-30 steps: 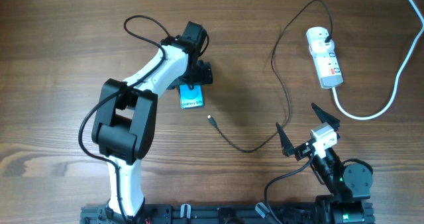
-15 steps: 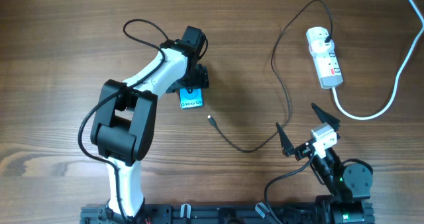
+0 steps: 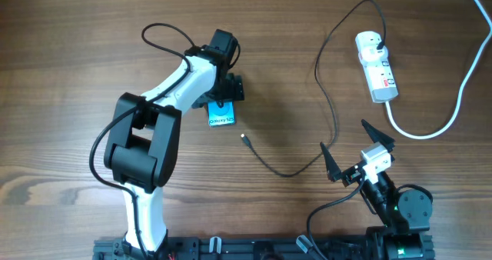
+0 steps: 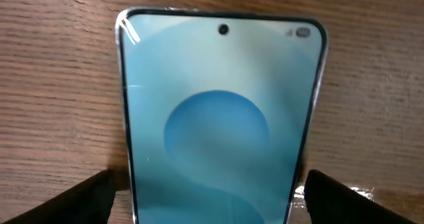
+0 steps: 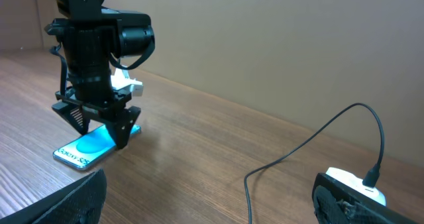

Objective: Plug charger to phone and switch on socket
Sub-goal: 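Lower the left gripper and grasp the phone's top edge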

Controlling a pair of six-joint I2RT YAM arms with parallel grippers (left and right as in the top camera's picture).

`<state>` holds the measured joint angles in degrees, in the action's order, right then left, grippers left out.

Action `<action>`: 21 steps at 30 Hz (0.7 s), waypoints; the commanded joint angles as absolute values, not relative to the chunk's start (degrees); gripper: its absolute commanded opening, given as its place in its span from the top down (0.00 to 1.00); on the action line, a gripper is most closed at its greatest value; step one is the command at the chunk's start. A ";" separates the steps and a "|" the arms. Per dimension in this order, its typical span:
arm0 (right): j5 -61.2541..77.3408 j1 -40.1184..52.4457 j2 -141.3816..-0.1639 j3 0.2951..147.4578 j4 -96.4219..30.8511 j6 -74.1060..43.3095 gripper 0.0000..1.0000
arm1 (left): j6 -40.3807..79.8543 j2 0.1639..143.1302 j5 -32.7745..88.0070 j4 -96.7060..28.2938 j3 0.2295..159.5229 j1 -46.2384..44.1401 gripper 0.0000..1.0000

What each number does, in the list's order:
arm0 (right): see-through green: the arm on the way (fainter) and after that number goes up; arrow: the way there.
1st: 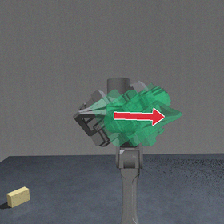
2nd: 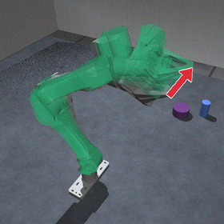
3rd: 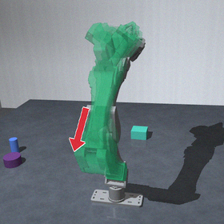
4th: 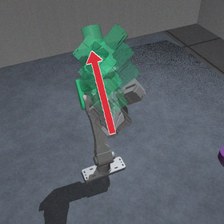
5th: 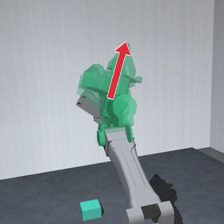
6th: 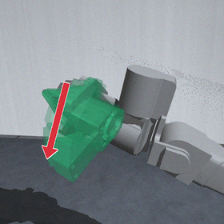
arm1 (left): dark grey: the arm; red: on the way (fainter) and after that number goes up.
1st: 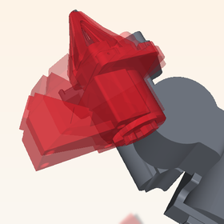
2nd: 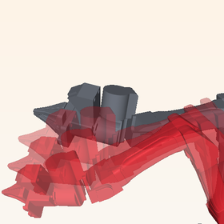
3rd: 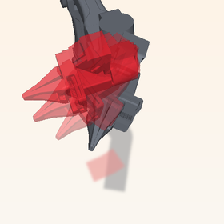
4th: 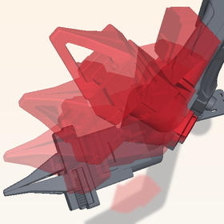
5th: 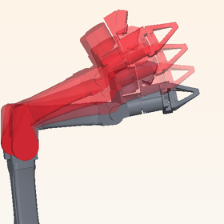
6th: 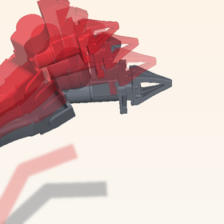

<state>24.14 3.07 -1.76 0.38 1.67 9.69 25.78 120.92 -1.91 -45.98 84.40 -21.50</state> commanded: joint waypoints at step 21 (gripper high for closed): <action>23.94 3.16 -1.67 0.30 1.83 8.99 0.00 | 25.74 122.58 0.56 -49.80 82.78 -21.08 0.24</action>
<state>24.14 3.07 -1.76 0.38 1.67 9.69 25.63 120.92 -1.65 -49.15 84.40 -21.26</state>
